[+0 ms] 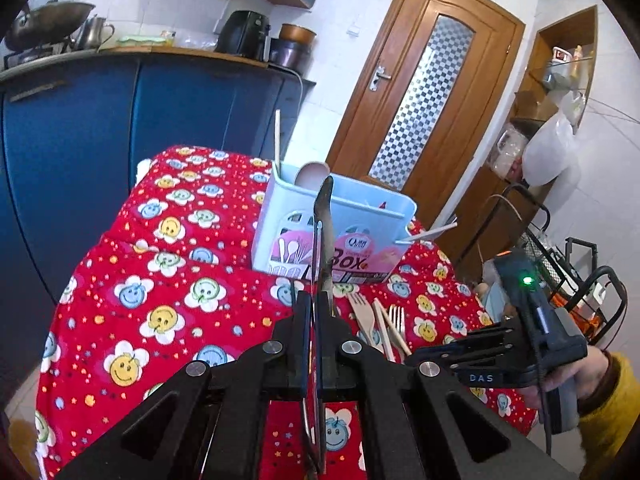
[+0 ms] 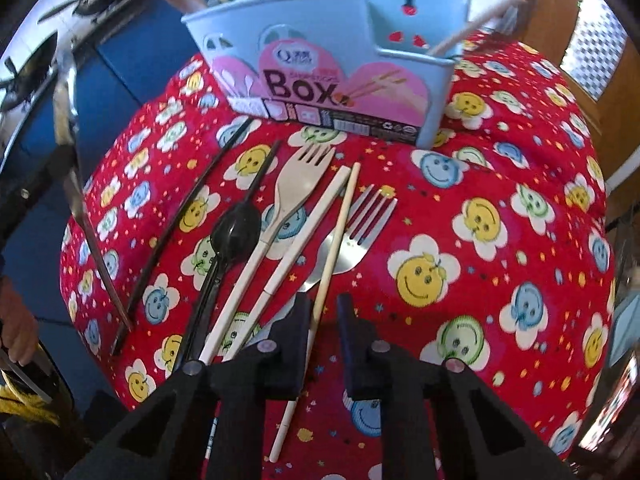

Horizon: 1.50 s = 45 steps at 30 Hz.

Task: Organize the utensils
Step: 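Grasp the silver knife with the left tool while the right tool grasps a wooden chopstick, then lift the knife in the left tool over the blue box while the right tool lifts its chopstick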

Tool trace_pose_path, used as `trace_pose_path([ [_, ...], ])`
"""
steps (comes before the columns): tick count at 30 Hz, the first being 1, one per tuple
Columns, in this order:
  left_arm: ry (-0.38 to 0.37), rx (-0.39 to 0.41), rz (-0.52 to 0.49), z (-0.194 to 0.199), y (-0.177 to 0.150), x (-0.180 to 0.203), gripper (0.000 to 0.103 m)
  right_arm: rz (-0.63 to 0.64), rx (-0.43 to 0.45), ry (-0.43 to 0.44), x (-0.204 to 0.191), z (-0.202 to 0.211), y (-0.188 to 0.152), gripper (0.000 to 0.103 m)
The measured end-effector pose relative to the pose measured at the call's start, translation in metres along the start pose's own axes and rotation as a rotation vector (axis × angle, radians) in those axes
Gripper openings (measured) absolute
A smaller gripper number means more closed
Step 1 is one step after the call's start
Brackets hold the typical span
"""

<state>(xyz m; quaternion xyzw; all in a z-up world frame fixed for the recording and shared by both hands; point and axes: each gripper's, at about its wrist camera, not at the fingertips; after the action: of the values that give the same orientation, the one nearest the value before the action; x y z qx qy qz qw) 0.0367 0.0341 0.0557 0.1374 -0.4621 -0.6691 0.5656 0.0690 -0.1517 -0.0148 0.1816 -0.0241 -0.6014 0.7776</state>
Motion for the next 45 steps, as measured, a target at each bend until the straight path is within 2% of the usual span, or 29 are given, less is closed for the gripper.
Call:
trace_pose_path([
  [5,0.005,0.036,-0.013,0.006,0.008,0.006,0.001,0.001,0.011,0.002,0.003,0.000,-0.001,0.009],
  [9,0.015,0.063,-0.035,0.010,0.013,0.010,0.001,-0.055,0.082,0.057,0.016,0.008,-0.009,0.006],
  [12,0.016,0.084,-0.033,0.012,0.018,0.012,0.001,-0.091,0.166,0.105,0.025,0.019,-0.017,0.006],
  [16,0.015,0.123,-0.023,0.016,0.026,0.012,0.001,-0.161,0.299,0.213,0.036,0.036,-0.031,0.006],
  [22,0.022,0.165,-0.040,0.020,0.043,0.017,0.001,-0.191,0.450,0.268,0.047,0.062,-0.048,0.006],
  [32,0.034,0.252,-0.086,0.025,0.077,0.036,0.001,-0.166,0.705,0.257,0.036,0.103,-0.038,0.006],
  [40,0.046,0.345,-0.102,0.025,0.111,0.051,0.001,-0.176,0.828,0.211,0.044,0.129,-0.016,0.006],
  [45,0.061,0.384,-0.111,0.021,0.129,0.057,0.001,-0.166,0.899,0.150,0.041,0.138,-0.002,0.006],
])
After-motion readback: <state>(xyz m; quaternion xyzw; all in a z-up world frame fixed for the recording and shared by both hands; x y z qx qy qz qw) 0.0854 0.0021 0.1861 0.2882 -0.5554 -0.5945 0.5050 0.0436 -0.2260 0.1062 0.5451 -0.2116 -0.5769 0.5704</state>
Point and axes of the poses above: each gripper's, at about its wrist camera, not at the fingertips, and z roughly against the way its jaws point, x to its right, y to its top, and after that the axes turned 1 degree about y, right-handed
